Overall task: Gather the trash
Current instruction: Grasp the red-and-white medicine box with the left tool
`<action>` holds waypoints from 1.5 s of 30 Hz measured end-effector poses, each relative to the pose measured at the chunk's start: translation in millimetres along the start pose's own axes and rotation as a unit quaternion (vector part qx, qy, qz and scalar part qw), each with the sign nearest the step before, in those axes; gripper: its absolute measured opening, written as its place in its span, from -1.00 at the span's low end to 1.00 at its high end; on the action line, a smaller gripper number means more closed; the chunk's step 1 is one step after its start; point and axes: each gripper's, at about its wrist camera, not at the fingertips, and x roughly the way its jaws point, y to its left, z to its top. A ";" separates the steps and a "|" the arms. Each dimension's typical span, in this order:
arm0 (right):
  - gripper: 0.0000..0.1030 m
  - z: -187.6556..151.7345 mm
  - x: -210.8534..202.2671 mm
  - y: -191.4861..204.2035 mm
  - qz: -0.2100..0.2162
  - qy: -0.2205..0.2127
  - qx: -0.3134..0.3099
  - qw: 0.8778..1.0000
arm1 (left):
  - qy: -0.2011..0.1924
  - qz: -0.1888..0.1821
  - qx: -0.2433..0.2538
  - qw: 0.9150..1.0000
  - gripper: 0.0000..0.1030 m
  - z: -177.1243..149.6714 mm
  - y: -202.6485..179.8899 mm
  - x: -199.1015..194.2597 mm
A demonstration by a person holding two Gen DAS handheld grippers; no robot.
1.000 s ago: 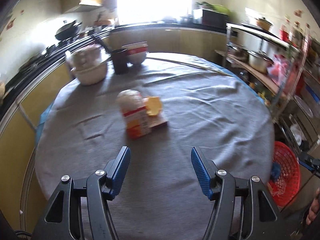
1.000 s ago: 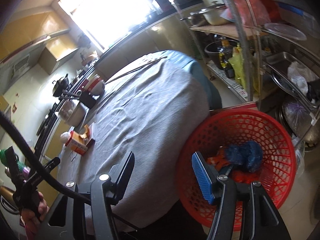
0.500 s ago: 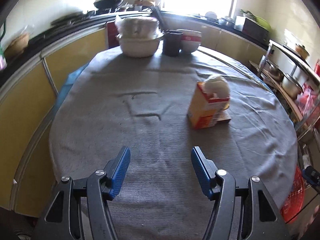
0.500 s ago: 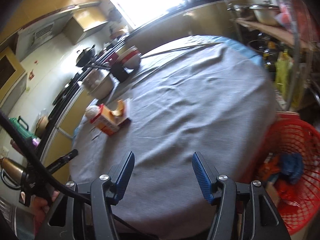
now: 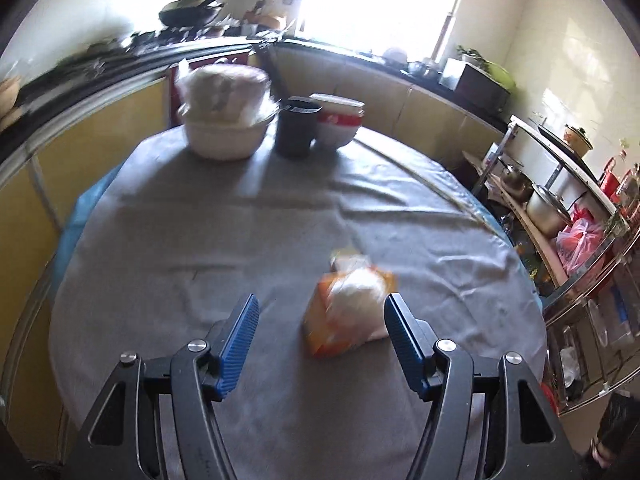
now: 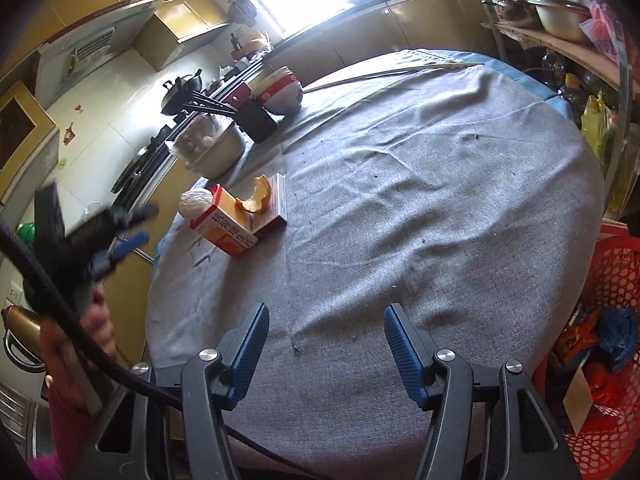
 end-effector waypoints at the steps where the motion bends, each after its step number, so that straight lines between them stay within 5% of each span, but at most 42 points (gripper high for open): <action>1: 0.24 -0.7 -0.7 -1.6 -0.001 0.000 -0.001 1.000 | -0.002 0.001 0.007 1.000 0.28 7.4 -4.9 5.7; 9: 0.24 -4.2 -2.4 -13.5 0.005 0.003 0.010 1.000 | 0.030 -0.032 -0.034 0.998 0.28 47.0 12.5 59.1; 15: 0.24 -10.9 1.5 -17.2 0.009 0.012 0.014 1.000 | 0.159 -0.134 -0.131 0.969 0.26 50.0 47.5 123.2; 17: 0.24 -12.7 1.8 -17.5 0.011 0.013 0.015 1.000 | 0.189 -0.153 -0.142 0.960 -0.09 44.6 50.4 134.2; 21: 0.24 -13.7 0.1 -17.6 0.011 0.011 0.015 1.000 | 0.208 -0.180 -0.151 0.950 -0.45 30.7 49.7 130.4; 31: 0.24 -17.3 -5.0 -13.0 0.019 0.004 0.010 1.000 | 0.180 -0.171 -0.068 0.966 -0.56 -11.7 15.3 76.3; 45: 0.24 -25.4 -8.2 2.3 0.038 0.017 -0.009 0.999 | 0.130 -0.129 -0.067 0.981 -0.46 -29.0 39.6 26.4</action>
